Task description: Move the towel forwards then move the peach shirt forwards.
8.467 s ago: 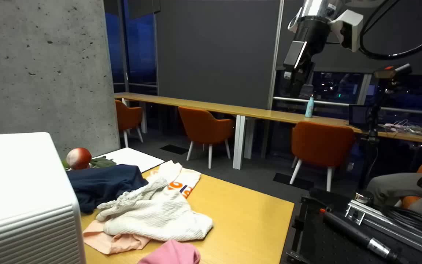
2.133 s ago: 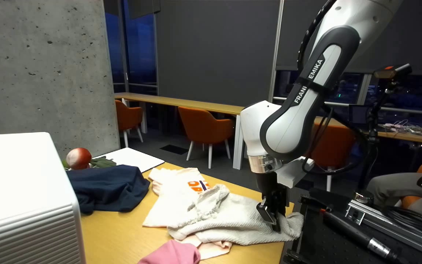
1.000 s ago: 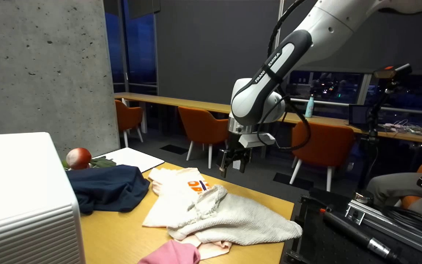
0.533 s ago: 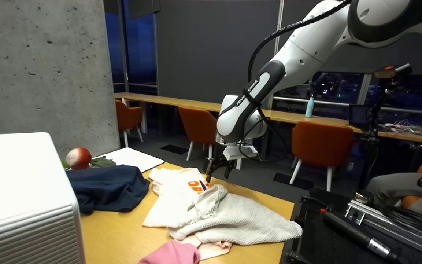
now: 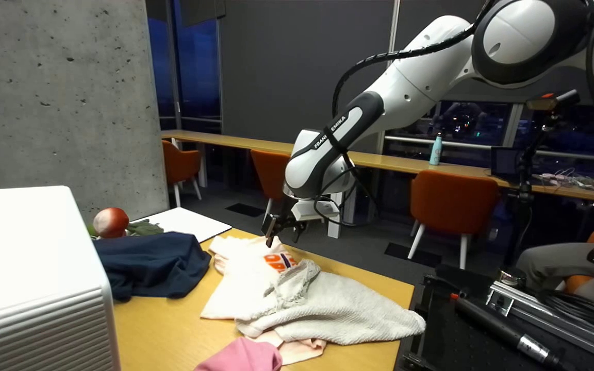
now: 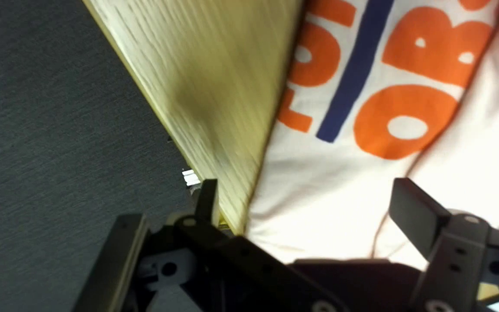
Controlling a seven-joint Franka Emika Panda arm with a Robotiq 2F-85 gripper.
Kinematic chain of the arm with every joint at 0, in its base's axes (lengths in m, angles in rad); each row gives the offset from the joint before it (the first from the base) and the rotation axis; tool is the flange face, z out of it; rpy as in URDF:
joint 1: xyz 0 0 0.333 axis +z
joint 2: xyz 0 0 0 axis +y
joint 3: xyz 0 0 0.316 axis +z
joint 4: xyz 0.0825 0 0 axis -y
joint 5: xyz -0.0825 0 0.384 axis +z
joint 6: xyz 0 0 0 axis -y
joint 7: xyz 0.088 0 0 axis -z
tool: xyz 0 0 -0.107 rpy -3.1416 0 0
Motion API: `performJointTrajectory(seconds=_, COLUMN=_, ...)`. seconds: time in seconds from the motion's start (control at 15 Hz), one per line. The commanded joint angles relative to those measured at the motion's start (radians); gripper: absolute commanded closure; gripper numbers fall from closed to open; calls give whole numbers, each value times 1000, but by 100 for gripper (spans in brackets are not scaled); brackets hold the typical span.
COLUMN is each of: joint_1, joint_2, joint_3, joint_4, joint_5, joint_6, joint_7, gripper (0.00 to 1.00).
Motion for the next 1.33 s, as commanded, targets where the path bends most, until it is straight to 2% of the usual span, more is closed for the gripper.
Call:
performJointTrajectory(seconds=0.0, joint_1=4, joint_2=80, joint_3=20, joint_4=142, joint_5=-1, joint_6=-48, joint_7=-13, gripper=0)
performJointTrajectory(seconds=0.33, joint_1=7, joint_2=163, joint_3=40, joint_4=259, joint_5=1, joint_6=-114, joint_7=-20, gripper=0)
performJointTrajectory(seconds=0.4, joint_1=8, joint_2=176, joint_3=40, joint_4=276, joint_5=-1, joint_6=-123, joint_7=-21, gripper=7)
performJointTrajectory(seconds=0.47, joint_1=6, joint_2=188, joint_3=41, joint_4=294, joint_5=-1, joint_6=-134, joint_7=-25, gripper=26)
performJointTrajectory(seconds=1.07, joint_1=33, joint_2=205, joint_3=33, joint_4=413, joint_5=-9, joint_6=-224, joint_7=-7, gripper=95)
performJointTrajectory(seconds=1.13, joint_1=38, joint_2=203, joint_3=34, joint_4=431, joint_5=-8, joint_6=-232, joint_7=-3, gripper=99)
performJointTrajectory(seconds=1.27, joint_1=51, joint_2=194, joint_3=40, joint_4=470, joint_5=-6, joint_6=-260, joint_7=1, gripper=100)
